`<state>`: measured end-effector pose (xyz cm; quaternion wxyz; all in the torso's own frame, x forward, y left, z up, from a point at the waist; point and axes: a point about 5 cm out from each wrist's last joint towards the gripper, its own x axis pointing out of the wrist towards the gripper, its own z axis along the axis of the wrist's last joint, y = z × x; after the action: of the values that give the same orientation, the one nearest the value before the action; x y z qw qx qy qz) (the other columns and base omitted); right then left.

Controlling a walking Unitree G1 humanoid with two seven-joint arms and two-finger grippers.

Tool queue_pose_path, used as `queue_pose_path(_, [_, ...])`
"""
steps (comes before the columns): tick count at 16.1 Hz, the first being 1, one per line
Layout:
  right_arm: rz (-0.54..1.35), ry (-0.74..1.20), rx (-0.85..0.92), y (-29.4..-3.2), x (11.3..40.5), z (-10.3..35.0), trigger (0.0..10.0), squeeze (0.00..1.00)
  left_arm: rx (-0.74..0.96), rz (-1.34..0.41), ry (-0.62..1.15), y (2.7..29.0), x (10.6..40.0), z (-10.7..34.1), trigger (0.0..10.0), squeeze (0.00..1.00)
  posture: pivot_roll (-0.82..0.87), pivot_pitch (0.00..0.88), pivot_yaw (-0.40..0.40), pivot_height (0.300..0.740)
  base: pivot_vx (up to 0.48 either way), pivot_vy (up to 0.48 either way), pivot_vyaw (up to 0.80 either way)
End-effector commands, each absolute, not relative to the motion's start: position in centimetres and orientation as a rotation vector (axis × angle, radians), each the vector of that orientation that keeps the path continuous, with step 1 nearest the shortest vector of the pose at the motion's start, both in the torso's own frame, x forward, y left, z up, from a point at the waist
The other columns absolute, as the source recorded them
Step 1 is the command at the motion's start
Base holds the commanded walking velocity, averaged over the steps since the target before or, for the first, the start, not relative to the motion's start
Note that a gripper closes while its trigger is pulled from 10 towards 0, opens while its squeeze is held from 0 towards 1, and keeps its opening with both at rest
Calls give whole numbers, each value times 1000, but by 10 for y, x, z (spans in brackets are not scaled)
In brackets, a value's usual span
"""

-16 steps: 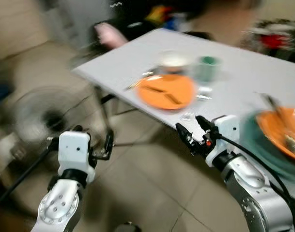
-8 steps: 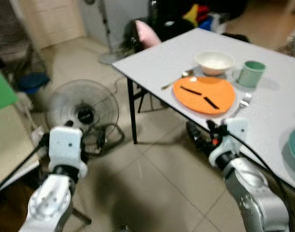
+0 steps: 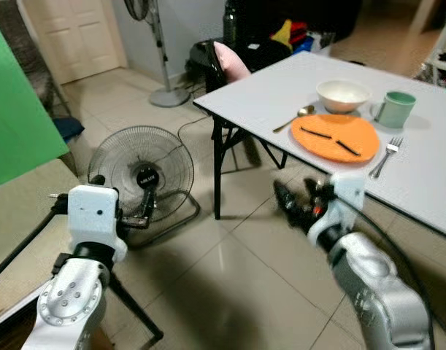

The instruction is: Setting the table

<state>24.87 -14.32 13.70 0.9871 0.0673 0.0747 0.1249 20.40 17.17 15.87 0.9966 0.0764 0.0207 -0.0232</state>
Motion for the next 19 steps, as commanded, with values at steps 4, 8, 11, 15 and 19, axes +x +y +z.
queue_pose_path(4, [286, 155, 72, -142, 253, 137, 10000, 0, 154, -17, 39, 174, 202, 159, 10000, 0, -78, 0, 35, 740, 0, 380, 0])
queue_pose_path(8, [328, 189, 138, -135, 255, 134, 10000, 0, 153, 0, 37, 176, 199, 160, 10000, 0, -63, 0, 28, 740, 0, 382, 0])
queue_pose_path(11, [357, 189, 148, -133, 255, 132, 10000, 0, 154, -1, 35, 175, 199, 161, 10000, 0, -59, 0, 30, 740, 0, 379, 0])
queue_pose_path(15, [383, 198, 158, -130, 254, 130, 10000, 0, 159, -1, 34, 176, 198, 162, 10000, 0, -45, 0, 27, 740, 0, 383, 0])
queue_pose_path(19, [403, 203, 161, -127, 253, 130, 10000, 0, 165, 8, 38, 178, 196, 162, 10000, 0, -39, 0, 23, 740, 0, 348, 0])
